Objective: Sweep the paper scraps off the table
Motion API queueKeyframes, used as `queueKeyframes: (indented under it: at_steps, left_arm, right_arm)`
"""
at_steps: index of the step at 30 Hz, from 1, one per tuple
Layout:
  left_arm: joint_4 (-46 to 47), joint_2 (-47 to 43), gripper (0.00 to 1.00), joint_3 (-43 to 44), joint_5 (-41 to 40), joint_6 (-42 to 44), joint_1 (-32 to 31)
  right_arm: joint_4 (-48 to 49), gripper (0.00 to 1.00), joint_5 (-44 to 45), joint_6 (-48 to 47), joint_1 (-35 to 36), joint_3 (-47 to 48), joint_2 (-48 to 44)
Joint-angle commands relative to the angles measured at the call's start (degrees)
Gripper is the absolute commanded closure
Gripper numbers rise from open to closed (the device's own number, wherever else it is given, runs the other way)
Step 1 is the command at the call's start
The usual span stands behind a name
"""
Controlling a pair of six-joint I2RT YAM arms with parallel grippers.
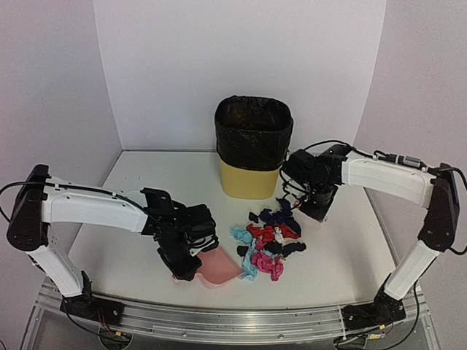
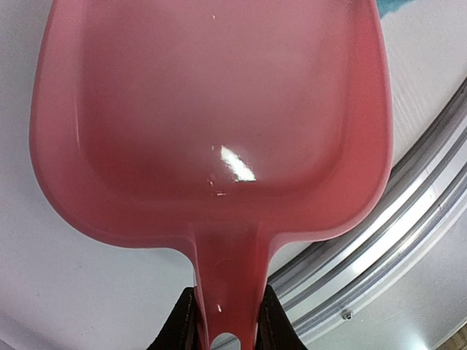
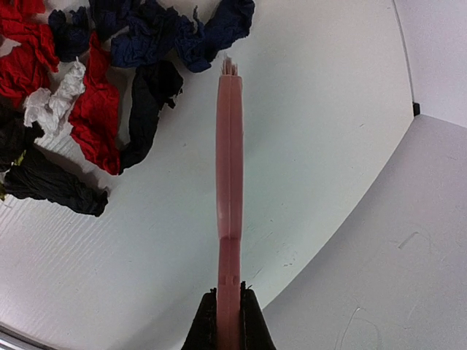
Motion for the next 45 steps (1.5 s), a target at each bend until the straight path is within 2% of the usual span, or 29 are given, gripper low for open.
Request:
queueKeyframes:
  at_steps: [1,10,16,24,37,45]
  left_arm:
    - [-4.9,1.6,1.0,5.6,0.0,5.9,-3.5]
    - [-6.0,6.5,1.0,9.3,0.4,12.5,-4.4]
    - [-5.8,9.5,1.0,10.5,0.5,13.5,-4.5]
    - [-5.6,11.0,1.0,12.1,1.5,14.1,-4.5]
    - [1.1,13.2,1.0,12.1,1.4,13.4,-4.1]
    - [3.5,13.4,1.0,11.1,2.0,12.7,-4.0]
  right_arm:
    - [-5.1,1.0,-3.6,9.5,-0.2,1.3,-2.0]
    - [-12.3,1.0,-5.0,21.0,-0.2,0.8,-1.7]
    - [-13.3,1.0,-14.4,24.6,0.6,3.1,0.0]
    - [-14.5,1.0,-19.2,28.7,4.9,7.6,6.0]
    - [-8.1,1.0,-33.4,37.8,12.9,10.5,8.4]
    - [-4.7,1.0,-36.6,40.9,15.3,10.3,7.2]
